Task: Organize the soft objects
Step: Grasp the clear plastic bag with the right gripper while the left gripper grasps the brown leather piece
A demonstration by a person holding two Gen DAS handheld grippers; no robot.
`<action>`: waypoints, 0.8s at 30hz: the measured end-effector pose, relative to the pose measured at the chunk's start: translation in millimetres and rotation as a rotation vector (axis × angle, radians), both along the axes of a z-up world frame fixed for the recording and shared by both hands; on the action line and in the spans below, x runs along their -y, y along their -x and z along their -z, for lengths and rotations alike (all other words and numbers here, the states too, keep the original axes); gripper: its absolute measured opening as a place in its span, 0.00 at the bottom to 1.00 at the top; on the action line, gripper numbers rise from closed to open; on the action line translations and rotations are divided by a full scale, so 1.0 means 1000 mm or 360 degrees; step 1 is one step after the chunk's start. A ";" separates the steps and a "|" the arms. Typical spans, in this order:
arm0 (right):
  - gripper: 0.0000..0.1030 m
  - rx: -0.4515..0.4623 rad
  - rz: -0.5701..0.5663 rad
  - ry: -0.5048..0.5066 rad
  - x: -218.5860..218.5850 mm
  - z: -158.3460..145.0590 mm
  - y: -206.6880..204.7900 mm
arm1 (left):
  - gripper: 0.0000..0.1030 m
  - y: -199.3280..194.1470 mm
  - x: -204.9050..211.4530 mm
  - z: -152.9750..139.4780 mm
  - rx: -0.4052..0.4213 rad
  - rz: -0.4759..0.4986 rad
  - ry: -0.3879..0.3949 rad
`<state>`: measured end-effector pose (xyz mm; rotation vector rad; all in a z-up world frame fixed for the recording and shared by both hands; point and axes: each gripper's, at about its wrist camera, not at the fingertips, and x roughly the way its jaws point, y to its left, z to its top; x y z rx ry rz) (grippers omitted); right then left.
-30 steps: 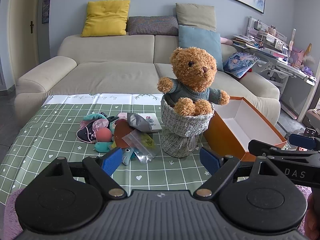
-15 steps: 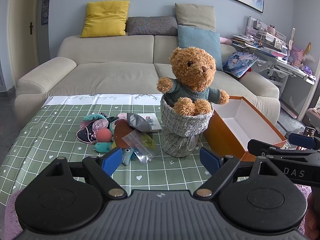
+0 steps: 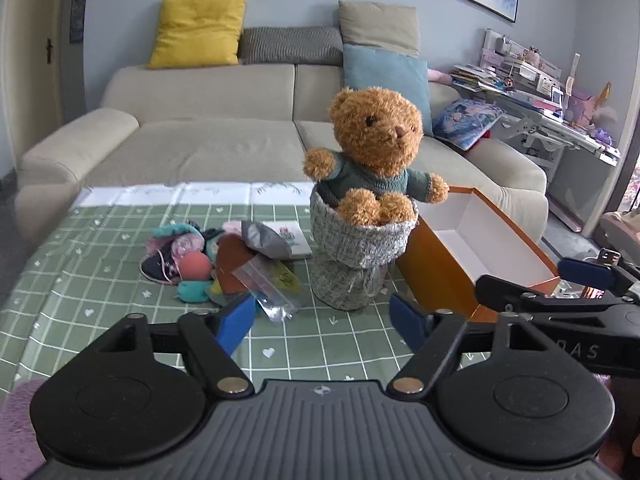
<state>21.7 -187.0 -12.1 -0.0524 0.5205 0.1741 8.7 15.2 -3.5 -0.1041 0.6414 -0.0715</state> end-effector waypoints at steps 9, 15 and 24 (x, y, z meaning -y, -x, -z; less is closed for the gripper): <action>0.84 -0.0078 -0.0350 0.0032 -0.040 0.016 -0.037 | 0.73 -0.037 -0.044 0.029 -0.0169 0.0014 0.0055; 0.69 -0.0176 -0.0512 0.0118 -0.083 0.044 -0.076 | 0.59 -0.072 -0.072 0.053 -0.0287 -0.0003 0.0089; 0.53 -0.0322 -0.0633 0.0203 -0.138 0.099 -0.142 | 0.52 -0.133 -0.103 0.091 -0.0421 -0.0050 0.0098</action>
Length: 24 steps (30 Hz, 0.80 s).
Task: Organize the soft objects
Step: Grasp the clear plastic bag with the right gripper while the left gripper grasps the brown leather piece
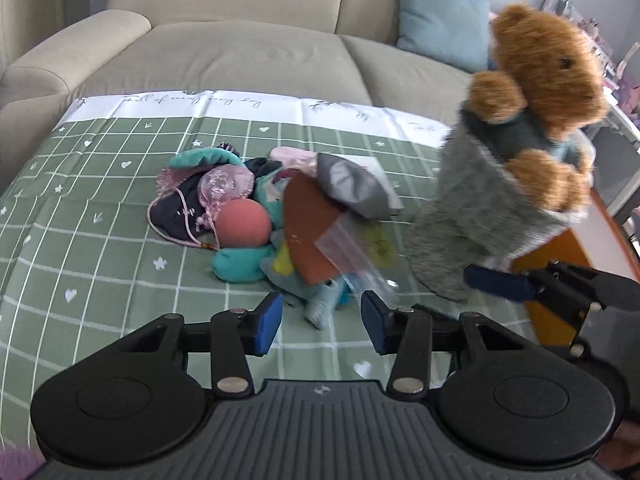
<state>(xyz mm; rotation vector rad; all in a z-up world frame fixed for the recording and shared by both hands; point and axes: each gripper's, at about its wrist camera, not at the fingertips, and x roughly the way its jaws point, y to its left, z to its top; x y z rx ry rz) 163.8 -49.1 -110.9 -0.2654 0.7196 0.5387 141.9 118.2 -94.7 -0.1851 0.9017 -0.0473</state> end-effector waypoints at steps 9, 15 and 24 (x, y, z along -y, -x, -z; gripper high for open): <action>0.49 -0.0021 -0.0044 0.0106 -0.041 0.046 -0.046 | 0.48 -0.049 -0.013 0.031 -0.0058 -0.0028 0.0096; 0.36 -0.0043 -0.0035 0.0117 -0.052 0.060 -0.063 | 0.42 -0.071 -0.017 0.043 -0.0065 -0.0019 0.0153; 0.02 -0.0070 -0.0059 0.0064 -0.047 0.064 -0.058 | 0.02 -0.074 -0.018 0.046 0.0005 -0.0041 0.0126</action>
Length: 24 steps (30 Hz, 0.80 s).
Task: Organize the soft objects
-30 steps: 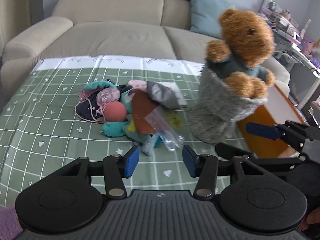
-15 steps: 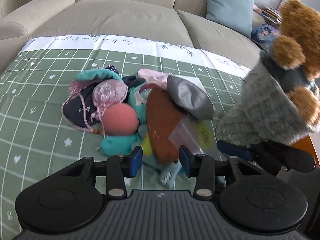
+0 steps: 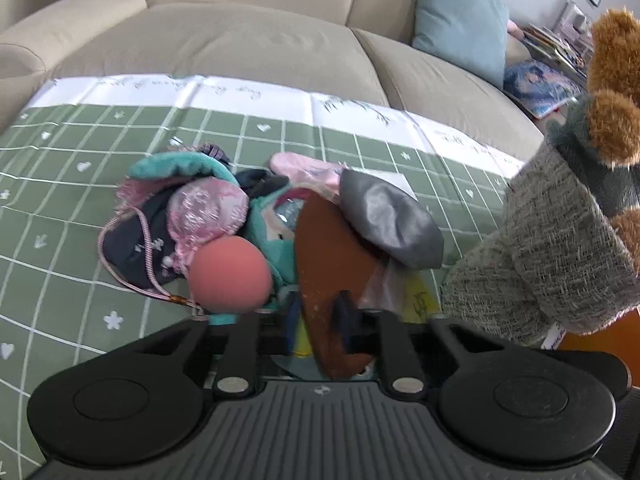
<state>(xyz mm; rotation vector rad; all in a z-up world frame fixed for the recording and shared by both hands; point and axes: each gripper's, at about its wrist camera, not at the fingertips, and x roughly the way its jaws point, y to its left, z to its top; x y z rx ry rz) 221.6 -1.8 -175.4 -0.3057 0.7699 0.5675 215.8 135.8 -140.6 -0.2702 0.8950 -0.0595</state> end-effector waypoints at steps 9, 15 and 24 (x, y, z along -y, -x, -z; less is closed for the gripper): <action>0.00 0.0081 0.0075 -0.0032 0.019 -0.033 0.017 | 0.01 0.028 0.000 -0.042 0.0122 0.0001 0.0004; 0.00 0.0056 0.0084 0.0002 0.033 -0.051 0.037 | 0.01 0.066 -0.013 -0.050 -0.0033 -0.0074 0.0134; 0.04 -0.0061 0.0039 0.0113 0.037 -0.023 0.060 | 0.18 0.083 -0.016 -0.012 -0.0266 -0.0149 0.0247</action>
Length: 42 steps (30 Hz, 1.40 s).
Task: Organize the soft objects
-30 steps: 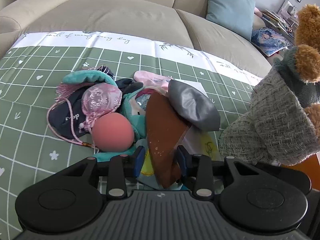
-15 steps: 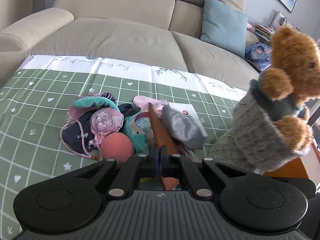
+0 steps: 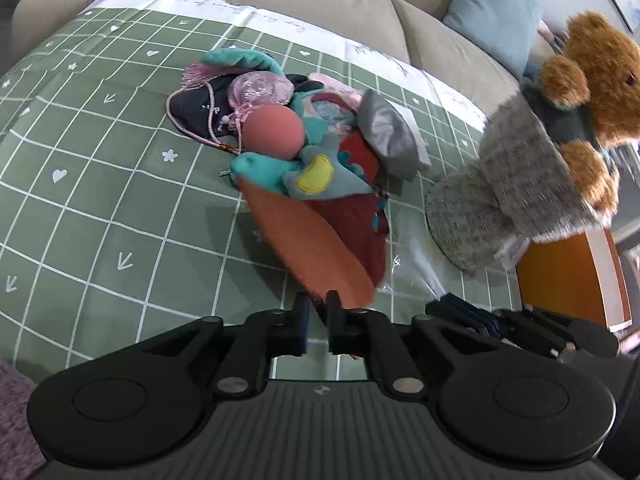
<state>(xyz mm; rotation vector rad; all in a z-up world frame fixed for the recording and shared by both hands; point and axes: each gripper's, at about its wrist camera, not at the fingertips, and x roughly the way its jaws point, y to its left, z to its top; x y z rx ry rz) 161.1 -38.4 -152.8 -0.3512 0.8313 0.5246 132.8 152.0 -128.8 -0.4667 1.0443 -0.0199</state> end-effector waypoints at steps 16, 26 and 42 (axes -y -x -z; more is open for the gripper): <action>0.86 -0.0031 0.0154 0.0026 0.014 0.034 -0.044 | 0.68 -0.032 0.007 0.035 -0.0016 -0.0032 -0.0353; 0.87 -0.0116 0.0176 -0.0102 0.016 0.048 -0.043 | 0.29 -0.033 0.022 0.035 0.0043 0.0059 -0.0542; 0.00 -0.0011 0.0066 -0.0079 0.005 0.034 -0.031 | 0.06 -0.020 0.025 0.020 0.0132 0.0095 -0.0512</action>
